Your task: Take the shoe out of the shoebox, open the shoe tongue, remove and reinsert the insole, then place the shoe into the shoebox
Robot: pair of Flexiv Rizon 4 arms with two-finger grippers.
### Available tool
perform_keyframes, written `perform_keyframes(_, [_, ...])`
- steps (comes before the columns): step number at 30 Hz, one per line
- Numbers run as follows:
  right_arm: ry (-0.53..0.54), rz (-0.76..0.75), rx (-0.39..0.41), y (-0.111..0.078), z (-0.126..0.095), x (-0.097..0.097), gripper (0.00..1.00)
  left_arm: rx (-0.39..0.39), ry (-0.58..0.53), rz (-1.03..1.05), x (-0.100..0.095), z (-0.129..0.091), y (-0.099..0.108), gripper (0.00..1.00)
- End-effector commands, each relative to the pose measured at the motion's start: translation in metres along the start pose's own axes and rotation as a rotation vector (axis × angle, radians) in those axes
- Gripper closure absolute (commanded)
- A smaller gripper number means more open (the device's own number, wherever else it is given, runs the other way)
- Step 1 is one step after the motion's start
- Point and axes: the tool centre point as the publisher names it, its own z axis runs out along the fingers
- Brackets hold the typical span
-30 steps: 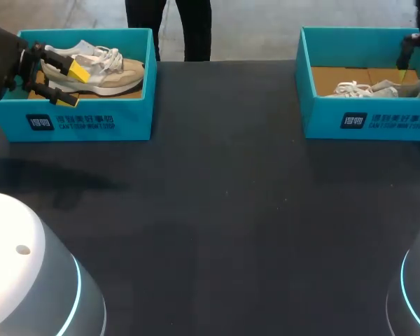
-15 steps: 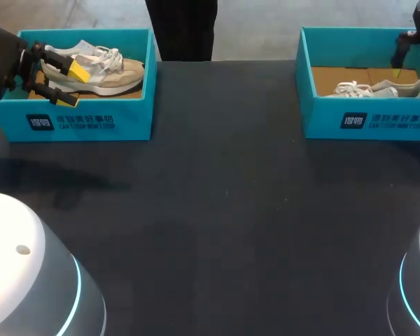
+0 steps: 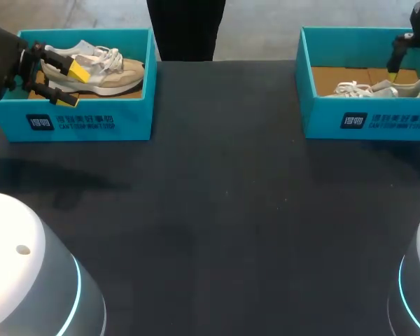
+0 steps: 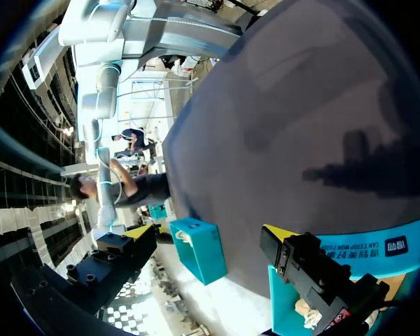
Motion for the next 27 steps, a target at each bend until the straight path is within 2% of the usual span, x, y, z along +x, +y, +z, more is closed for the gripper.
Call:
perform_keyframes(1, [-0.002, 0.004, -0.021, -0.016, -0.009, 0.003, 0.0, -0.001, 0.0, 0.002, 0.0, 0.0, 0.0, 0.0])
perform_keyframes(9, [-0.003, -0.007, -0.04, -0.026, -0.032, 0.006, 0.0, -0.001, 0.0, 0.002, 0.0, 0.0, 0.0, 0.0])
perform_keyframes(18, [-0.03, 0.001, -0.022, -0.044, -0.05, 0.009, 0.0, -0.001, 0.0, 0.002, 0.0, 0.0, 0.0, 0.0])
perform_keyframes(27, [-0.02, 0.021, -0.035, -0.058, -0.049, 0.007, 0.0, -0.001, 0.0, 0.002, 0.0, 0.0, 0.0, 0.0])
